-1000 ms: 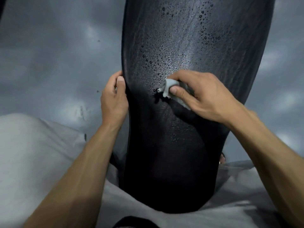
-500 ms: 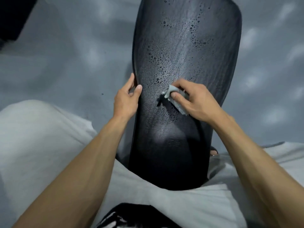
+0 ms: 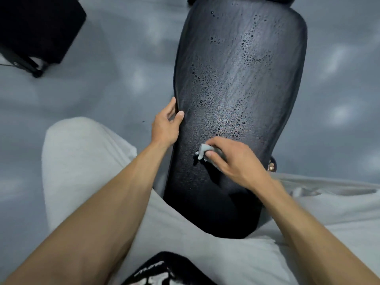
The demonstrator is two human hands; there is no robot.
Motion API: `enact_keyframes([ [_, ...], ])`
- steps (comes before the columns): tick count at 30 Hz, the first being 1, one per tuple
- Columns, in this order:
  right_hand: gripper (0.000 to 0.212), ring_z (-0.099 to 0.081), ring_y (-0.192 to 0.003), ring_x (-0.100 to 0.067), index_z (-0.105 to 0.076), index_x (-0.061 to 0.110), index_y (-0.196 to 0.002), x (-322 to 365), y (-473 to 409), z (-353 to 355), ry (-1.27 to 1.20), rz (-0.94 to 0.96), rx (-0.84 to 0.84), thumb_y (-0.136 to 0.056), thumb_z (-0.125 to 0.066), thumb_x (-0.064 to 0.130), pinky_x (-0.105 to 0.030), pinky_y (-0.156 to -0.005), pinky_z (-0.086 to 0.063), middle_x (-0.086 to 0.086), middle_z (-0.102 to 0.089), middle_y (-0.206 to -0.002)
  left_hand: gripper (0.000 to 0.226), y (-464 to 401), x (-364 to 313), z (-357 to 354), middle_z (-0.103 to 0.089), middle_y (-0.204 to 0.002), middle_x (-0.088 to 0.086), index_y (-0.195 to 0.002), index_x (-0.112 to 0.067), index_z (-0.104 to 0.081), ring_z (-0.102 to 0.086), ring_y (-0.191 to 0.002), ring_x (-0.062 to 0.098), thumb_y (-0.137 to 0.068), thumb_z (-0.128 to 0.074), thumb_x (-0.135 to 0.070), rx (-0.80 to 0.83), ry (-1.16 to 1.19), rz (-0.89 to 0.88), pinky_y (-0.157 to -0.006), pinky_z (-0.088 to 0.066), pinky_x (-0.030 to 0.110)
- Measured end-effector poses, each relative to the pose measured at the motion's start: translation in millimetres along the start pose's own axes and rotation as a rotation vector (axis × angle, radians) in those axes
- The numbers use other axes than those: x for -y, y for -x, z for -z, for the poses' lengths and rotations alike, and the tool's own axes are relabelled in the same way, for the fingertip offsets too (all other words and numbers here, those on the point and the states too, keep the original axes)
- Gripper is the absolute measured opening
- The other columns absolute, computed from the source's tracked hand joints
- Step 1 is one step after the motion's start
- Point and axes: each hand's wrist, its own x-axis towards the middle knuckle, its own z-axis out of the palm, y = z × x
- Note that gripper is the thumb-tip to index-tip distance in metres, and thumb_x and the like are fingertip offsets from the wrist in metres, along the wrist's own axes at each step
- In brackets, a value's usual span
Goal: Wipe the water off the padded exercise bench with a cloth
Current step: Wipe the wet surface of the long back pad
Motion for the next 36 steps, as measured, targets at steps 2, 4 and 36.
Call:
enact_keyframes([
  [2,0.020,-0.064,-0.095,-0.018,-0.058,0.029,-0.117,5.4,1.4,-15.4,0.020,0.068,0.044,-0.102,-0.051,0.041,-0.040,-0.078,-0.051,0.009,-0.066,-0.102,0.056,1.1,-3.3,-0.5,-0.053,-0.149,0.004,-0.153,-0.006,-0.042,-0.049,-0.115,-0.014,-0.101,-0.061,-0.004,-0.006,0.001,0.000,-0.103,-0.039,0.004],
  [4,0.026,-0.065,-0.095,-0.019,-0.055,0.032,-0.117,9.4,3.7,-28.6,0.052,0.139,0.061,-0.101,-0.042,0.048,-0.042,-0.075,-0.053,0.008,-0.064,-0.103,0.055,1.8,-6.4,-2.8,-0.051,-0.151,0.006,-0.153,-0.003,-0.042,-0.050,-0.126,-0.003,-0.101,-0.059,-0.001,-0.013,-0.019,-0.002,-0.098,-0.038,0.000],
  [36,0.061,-0.002,-0.158,-0.024,-0.018,0.008,-0.162,2.0,19.0,-73.4,0.610,0.524,0.367,-0.110,-0.028,0.038,-0.043,-0.127,-0.013,-0.009,-0.008,-0.171,0.057,-12.6,26.5,9.2,-0.057,-0.148,0.010,-0.149,-0.001,-0.047,-0.053,-0.138,0.013,-0.097,-0.068,-0.005,0.046,0.237,-0.030,-0.114,-0.044,0.031],
])
